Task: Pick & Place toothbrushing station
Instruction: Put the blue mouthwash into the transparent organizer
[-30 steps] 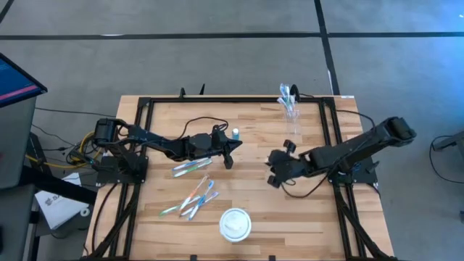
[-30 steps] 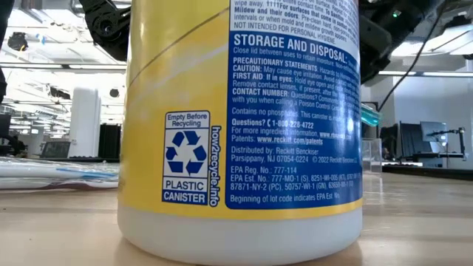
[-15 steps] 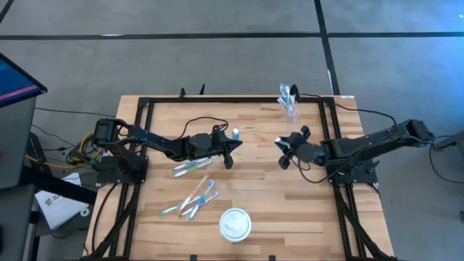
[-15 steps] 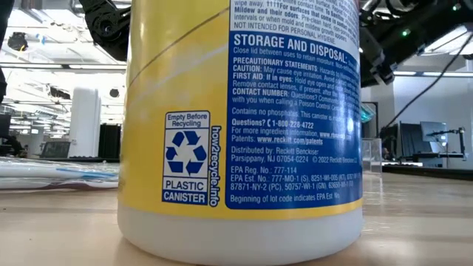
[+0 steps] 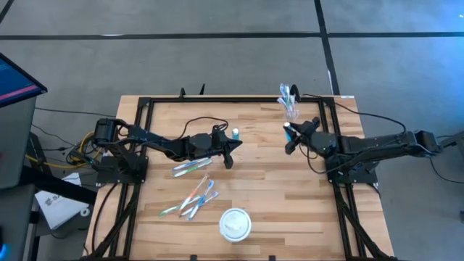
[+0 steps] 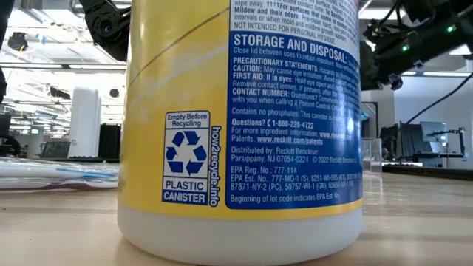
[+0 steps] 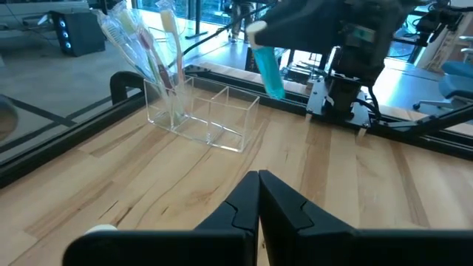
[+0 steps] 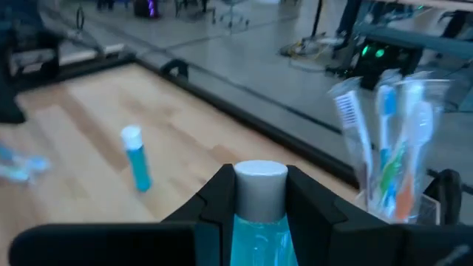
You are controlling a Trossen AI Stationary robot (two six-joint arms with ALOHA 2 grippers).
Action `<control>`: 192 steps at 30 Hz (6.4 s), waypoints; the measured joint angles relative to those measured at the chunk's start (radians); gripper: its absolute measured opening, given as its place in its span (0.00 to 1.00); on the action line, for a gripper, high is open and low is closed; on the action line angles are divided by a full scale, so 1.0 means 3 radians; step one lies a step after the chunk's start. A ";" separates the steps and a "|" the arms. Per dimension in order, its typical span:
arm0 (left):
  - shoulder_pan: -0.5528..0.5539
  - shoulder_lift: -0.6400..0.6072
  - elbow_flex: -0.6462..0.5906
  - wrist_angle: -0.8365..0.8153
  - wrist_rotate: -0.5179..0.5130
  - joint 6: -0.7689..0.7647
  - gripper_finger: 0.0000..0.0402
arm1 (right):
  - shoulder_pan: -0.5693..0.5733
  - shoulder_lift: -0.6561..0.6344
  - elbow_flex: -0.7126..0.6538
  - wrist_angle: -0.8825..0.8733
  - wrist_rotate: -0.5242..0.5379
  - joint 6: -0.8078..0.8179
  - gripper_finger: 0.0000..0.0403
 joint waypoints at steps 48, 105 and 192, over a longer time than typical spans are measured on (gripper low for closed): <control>0.0004 0.0000 0.0000 0.0001 -0.0009 0.0000 0.00 | -0.2219 0.0223 -0.1116 0.2599 -0.1721 -0.0400 0.20; 0.0004 0.0000 0.0000 -0.0013 -0.0006 0.0000 0.00 | -0.2521 0.2949 -0.1115 0.5036 -0.2297 -0.0223 0.22; 0.0004 0.0000 0.0000 -0.0057 -0.0008 0.0000 0.00 | -0.2497 0.2949 -0.1111 0.4995 -0.2471 -0.0286 0.39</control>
